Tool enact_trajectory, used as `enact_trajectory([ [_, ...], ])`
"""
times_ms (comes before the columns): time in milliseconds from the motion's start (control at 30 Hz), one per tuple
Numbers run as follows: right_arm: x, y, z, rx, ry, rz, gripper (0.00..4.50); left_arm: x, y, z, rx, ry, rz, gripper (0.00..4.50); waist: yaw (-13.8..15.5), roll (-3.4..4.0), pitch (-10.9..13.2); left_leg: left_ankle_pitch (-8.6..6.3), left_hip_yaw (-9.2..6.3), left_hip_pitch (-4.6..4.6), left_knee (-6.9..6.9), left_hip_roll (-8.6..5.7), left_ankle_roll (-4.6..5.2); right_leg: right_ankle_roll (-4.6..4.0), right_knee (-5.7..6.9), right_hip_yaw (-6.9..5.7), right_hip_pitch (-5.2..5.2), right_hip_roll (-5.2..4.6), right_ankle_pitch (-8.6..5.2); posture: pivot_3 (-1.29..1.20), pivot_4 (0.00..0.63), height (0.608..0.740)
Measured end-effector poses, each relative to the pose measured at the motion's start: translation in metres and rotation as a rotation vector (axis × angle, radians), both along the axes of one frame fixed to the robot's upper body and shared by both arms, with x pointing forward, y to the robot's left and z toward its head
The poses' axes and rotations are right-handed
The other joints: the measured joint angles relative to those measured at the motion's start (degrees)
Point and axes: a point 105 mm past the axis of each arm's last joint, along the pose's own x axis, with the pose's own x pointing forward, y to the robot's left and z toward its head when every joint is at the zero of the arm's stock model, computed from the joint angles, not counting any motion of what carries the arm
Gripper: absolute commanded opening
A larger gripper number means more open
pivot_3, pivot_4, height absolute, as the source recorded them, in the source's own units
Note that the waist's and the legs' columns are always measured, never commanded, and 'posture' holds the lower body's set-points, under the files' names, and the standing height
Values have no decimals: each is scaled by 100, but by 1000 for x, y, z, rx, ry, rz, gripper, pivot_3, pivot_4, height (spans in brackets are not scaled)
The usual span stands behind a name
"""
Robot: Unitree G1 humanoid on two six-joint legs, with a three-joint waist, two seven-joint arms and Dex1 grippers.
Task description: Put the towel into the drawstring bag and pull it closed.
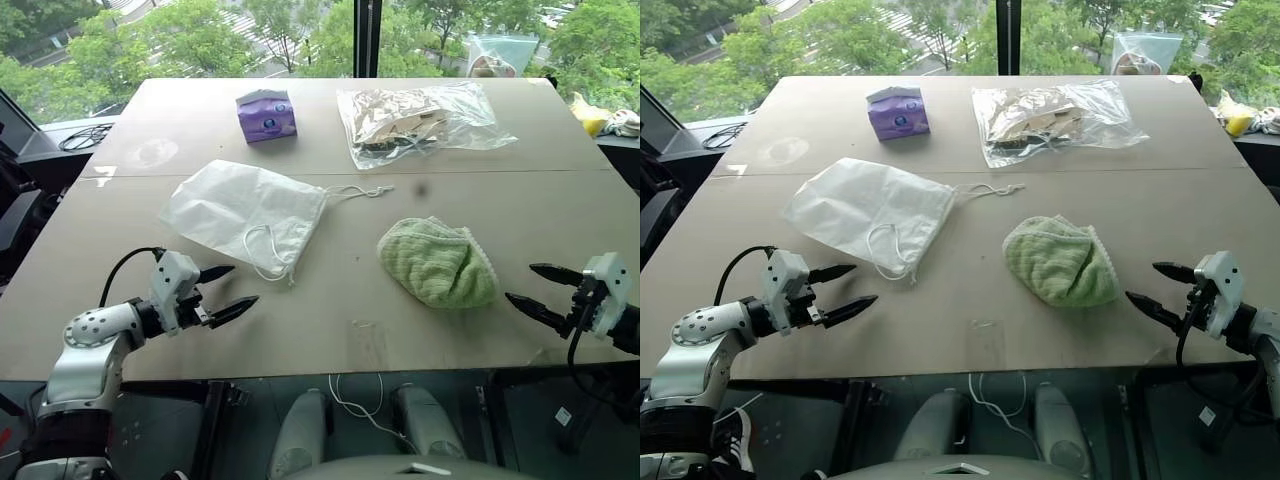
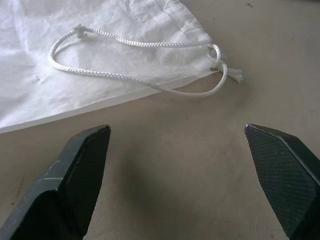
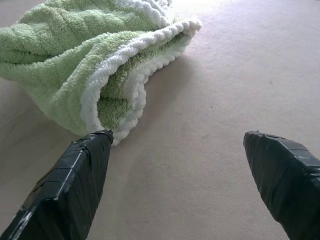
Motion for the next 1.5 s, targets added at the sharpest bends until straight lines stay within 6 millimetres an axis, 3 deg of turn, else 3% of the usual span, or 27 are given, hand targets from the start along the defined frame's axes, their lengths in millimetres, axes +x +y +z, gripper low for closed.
enact_trajectory([
  [367,7,2,6,8,-12,8,4500,-9,6,-6,-5,30,11,4423,6,0,1,0,4,-3,-7,1,0,0,0,1,-10,-1,0,0,150,740],
  [1000,2,8,4,32,2,16,4500,-11,6,-5,-21,41,4,4423,-2,0,1,0,4,-4,-11,1,0,0,-1,1,-14,-2,0,0,150,740],
  [1333,-1,12,5,64,11,8,4500,-26,1,-4,-41,72,-11,4423,-3,-1,2,0,5,-7,-13,4,0,-1,-2,1,-18,-4,-1,0,150,740],
  [1500,1,12,13,82,-21,-2,4500,-27,-13,9,-72,55,-46,4423,10,-2,3,0,6,-8,-12,14,0,0,-3,1,-18,-6,-1,0,150,740],
])
